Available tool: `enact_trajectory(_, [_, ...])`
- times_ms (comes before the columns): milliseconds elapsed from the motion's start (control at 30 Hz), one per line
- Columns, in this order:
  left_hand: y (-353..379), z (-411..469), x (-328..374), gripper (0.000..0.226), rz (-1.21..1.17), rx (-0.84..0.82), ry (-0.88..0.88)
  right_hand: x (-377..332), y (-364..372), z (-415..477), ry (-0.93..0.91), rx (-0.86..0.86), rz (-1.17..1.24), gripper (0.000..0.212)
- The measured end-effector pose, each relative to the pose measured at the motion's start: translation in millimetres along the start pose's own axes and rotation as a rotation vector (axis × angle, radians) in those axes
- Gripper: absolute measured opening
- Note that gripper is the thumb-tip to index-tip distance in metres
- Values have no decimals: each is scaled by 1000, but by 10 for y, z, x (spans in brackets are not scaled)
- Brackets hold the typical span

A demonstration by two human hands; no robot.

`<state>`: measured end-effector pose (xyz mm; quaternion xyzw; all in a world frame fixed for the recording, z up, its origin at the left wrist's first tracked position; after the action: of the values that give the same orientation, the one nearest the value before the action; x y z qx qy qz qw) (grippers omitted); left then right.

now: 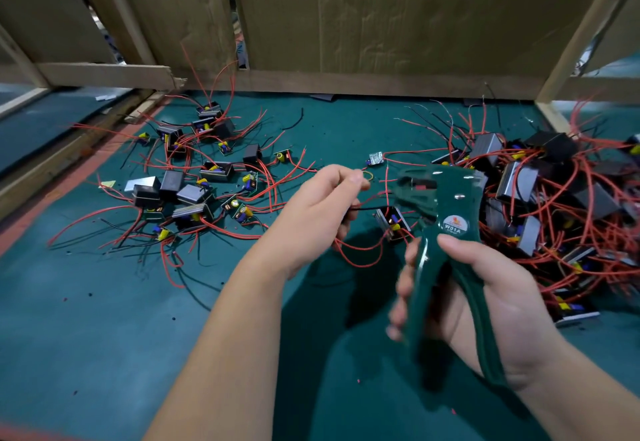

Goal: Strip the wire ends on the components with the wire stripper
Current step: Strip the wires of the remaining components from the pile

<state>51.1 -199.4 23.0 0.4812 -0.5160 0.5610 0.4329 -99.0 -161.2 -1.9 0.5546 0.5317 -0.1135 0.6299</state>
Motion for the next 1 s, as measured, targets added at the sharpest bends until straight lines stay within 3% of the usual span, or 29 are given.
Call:
enact_trajectory(67, [-14,26,-62,8,61,6,-52,-77,-30,24,-97,5,52,56])
enact_trajectory(100, [-29,33,-92,25,73,7,-84,-133,-50,29,-148,14,66,61])
enact_trajectory(167, [-26,47,-146,55,44,-13,-138,-242,-97,14,-230,18,92,59])
enact_trajectory(333, [199,58,-63,69,-77,19,25,-357,-134,-40,-308,13,65,53])
enact_trajectory(433, [310,31,21,59,-121,124,206,-329,-106,-53,-312,-16,65,48])
enact_trajectory(567, [396,-67,208,14,550,223,533,-283,-7,-53,-260,-170,191,45])
enact_trajectory(633, [254,-97,282,6,680,360,580,-265,-19,-34,-232,-184,200,45])
enact_trajectory(733, [-345,-203,284,26,721,827,322,-245,38,-23,-181,-251,287,44])
enact_trajectory(800, [-709,-313,218,35,706,1043,112,-230,10,-2,-145,-242,310,45])
enact_trajectory(900, [-1026,-321,46,54,762,1083,-196,-216,-17,28,-88,-254,410,41])
enact_trajectory(1000, [-1158,-259,-218,61,812,919,-453,-186,15,-4,-33,-242,482,35])
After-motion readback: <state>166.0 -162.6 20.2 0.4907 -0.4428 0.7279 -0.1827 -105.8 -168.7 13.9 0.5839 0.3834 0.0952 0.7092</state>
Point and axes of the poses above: each hand's wrist, its own z-axis towards the middle knuckle, its own y-axis out of the palm, x = y × z, the point moved 7 cm from there along z, towards the middle knuckle, and after that the axes turned 3 degrees about -y, right-handed, at the moved point
